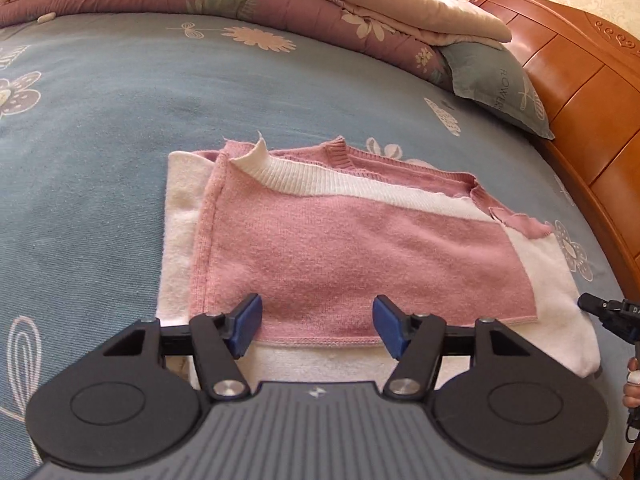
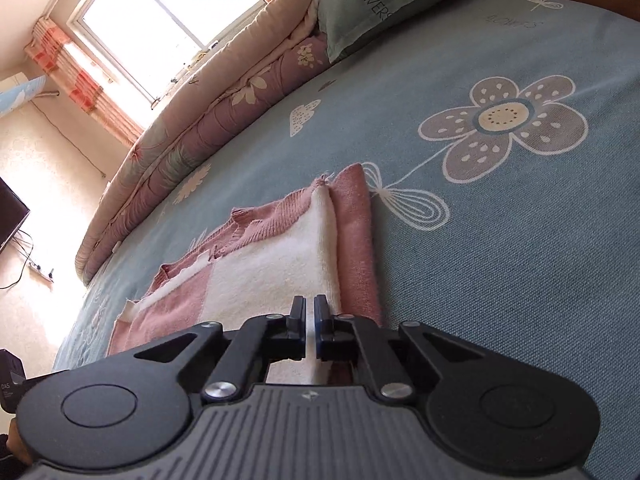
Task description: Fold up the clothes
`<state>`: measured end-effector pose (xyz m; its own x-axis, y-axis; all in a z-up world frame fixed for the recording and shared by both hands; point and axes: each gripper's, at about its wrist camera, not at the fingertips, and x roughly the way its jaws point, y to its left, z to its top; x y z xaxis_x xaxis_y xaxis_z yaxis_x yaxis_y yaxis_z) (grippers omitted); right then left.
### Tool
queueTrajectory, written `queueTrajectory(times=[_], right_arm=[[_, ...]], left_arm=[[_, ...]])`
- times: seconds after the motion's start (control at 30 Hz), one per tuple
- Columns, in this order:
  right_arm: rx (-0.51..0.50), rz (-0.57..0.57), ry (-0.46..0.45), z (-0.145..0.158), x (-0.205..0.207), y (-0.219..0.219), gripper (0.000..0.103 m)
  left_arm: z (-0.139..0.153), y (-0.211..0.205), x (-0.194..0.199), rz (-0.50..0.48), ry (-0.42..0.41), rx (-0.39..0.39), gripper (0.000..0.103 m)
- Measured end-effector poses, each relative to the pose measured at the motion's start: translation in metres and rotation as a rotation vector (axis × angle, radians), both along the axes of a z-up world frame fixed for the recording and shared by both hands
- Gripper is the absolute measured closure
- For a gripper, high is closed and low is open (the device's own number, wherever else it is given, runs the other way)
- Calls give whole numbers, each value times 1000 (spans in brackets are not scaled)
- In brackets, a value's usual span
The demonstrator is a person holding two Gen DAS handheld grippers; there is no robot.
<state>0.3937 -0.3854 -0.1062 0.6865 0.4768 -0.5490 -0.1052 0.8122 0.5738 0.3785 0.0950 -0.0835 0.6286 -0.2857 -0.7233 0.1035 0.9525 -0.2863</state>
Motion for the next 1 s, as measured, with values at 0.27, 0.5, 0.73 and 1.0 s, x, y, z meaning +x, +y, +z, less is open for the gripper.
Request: queueTrajectory(times=[0.27,0.5,0.73,1.0], right_arm=[[-657,336,-218,44,-57,111,38],[-1120,583,-332,12,-109,170,33],[-1360,605,-391,-16,-114,186,26],[-1400,607,-504,-22,-94,228,26]], left_arm=[[15,-88,-83,-397,-270,540,34],[-18,-125,-128,-632,-370,977,32],[-34,-120,-116,-602,-344,1101,32],[-42,-163,-100,-660,-438,1131,32]])
